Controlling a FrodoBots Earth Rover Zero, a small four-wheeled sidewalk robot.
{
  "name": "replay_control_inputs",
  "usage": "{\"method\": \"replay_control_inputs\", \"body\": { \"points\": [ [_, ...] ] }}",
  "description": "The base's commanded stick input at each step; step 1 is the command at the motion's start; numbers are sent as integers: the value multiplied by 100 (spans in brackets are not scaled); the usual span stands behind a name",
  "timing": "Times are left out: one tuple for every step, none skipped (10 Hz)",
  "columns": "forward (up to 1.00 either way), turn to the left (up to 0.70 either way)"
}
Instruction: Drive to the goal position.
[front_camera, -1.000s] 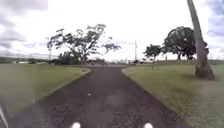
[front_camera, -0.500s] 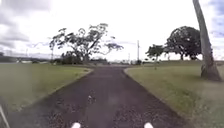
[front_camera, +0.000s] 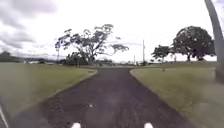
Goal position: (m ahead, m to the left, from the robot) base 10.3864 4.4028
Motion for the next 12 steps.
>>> {"method": "replay_control_inputs", "body": {
  "points": [
    [70,0],
    [70,0],
    [70,0],
    [70,1],
    [70,7],
    [70,3],
    [70,2],
    [70,11],
    [70,3],
    [70,3],
    [70,4],
    [70,0]
  ]
}}
